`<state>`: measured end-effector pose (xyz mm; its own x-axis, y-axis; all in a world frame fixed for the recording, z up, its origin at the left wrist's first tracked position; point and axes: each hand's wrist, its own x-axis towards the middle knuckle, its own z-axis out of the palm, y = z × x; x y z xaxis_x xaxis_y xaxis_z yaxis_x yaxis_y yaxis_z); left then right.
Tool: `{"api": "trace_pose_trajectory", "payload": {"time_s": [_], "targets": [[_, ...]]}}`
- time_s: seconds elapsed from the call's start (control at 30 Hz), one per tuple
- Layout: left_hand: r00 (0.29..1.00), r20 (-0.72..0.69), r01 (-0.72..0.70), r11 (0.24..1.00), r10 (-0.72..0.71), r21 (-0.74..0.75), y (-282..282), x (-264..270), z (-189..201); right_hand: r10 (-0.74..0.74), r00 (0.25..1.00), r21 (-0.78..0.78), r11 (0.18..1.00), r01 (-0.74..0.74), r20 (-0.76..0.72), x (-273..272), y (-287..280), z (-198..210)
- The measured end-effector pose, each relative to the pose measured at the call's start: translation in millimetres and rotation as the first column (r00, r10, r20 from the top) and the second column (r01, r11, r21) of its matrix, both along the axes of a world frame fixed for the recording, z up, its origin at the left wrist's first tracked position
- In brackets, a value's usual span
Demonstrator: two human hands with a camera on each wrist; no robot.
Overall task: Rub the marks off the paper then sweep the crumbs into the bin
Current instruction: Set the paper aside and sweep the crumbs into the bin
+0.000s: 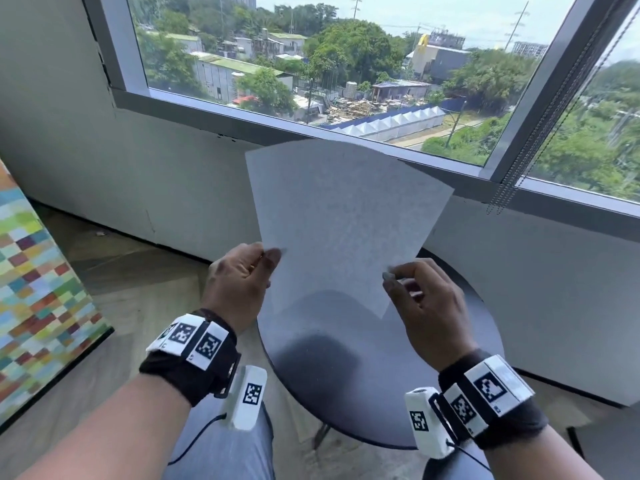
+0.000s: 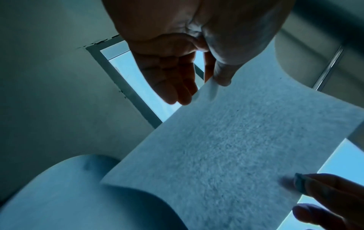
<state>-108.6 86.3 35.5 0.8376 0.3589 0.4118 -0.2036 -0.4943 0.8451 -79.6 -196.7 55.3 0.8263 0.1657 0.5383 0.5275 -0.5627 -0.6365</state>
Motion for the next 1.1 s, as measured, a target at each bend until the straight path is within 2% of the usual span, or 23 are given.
{"api": "trace_pose_trajectory", "payload": {"time_s": [0.07,0.13,0.17,0.23,0.37,0.43,0.5,0.57,0.6,0.63,0.73,0.83,0.9,0.97,1.03,1.07,1.1], "targets": [[0.989,-0.145,0.016,0.992,0.002,0.126,4,-2,-21,-0.023,0.993,-0.108,0.994,0.01,-0.116,0,-4,-19],[0.963,-0.269,0.067,0.984,-0.02,0.167,5,-6,-34,-0.051,0.979,-0.18,0.984,0.015,-0.198,-1,-8,-34],[0.965,-0.262,0.071,0.986,-0.028,0.154,5,-5,-34,-0.055,0.979,-0.173,0.985,0.021,-0.194,-1,-9,-35],[0.988,-0.155,0.028,0.989,-0.005,0.146,6,-2,-23,-0.033,0.987,-0.111,0.994,0.016,-0.154,-2,-7,-24],[0.999,0.034,-0.041,0.984,0.035,0.174,2,2,8,0.007,1.0,0.01,1.0,-0.007,-0.005,-8,-1,9],[0.998,0.05,-0.05,0.983,0.042,0.175,2,2,3,0.004,1.0,0.008,1.0,-0.004,0.022,-6,0,6],[0.993,-0.118,0.008,0.984,0.013,0.178,5,2,-18,-0.004,0.998,-0.083,0.997,-0.001,-0.06,-2,-1,-13],[0.926,-0.376,0.118,0.976,-0.041,0.185,7,1,-38,-0.049,0.975,-0.218,0.976,0.0,-0.219,-1,-3,-31],[0.902,-0.429,0.15,0.97,-0.056,0.189,7,0,-42,-0.072,0.962,-0.251,0.968,0.004,-0.264,-1,-3,-35],[0.904,-0.424,0.146,0.971,-0.053,0.189,6,0,-40,-0.078,0.961,-0.245,0.969,0.011,-0.265,-1,-2,-34],[0.976,-0.218,0.03,0.987,0.006,0.16,5,4,-12,-0.042,0.989,-0.147,0.989,0.02,-0.145,2,3,-13],[0.998,-0.048,-0.028,0.977,0.039,0.21,7,7,18,-0.015,1.0,-0.07,0.997,0.014,-0.014,2,6,10],[0.998,-0.037,-0.037,0.97,0.048,0.242,10,7,16,-0.014,1.0,-0.079,0.997,0.015,0.015,2,5,7],[0.979,-0.203,0.023,0.962,0.034,0.272,11,9,-5,-0.029,0.995,-0.192,0.981,0.011,-0.093,3,2,-10],[0.89,-0.457,0.139,0.954,-0.002,0.267,10,6,-28,-0.07,0.969,-0.335,0.942,-0.015,-0.238,2,1,-27],[0.858,-0.513,0.168,0.954,-0.017,0.248,11,4,-36,-0.082,0.962,-0.354,0.935,-0.016,-0.26,1,0,-31],[0.856,-0.516,0.168,0.959,-0.026,0.23,11,5,-37,-0.088,0.966,-0.34,0.94,0.0,-0.244,0,-2,-30]]}}
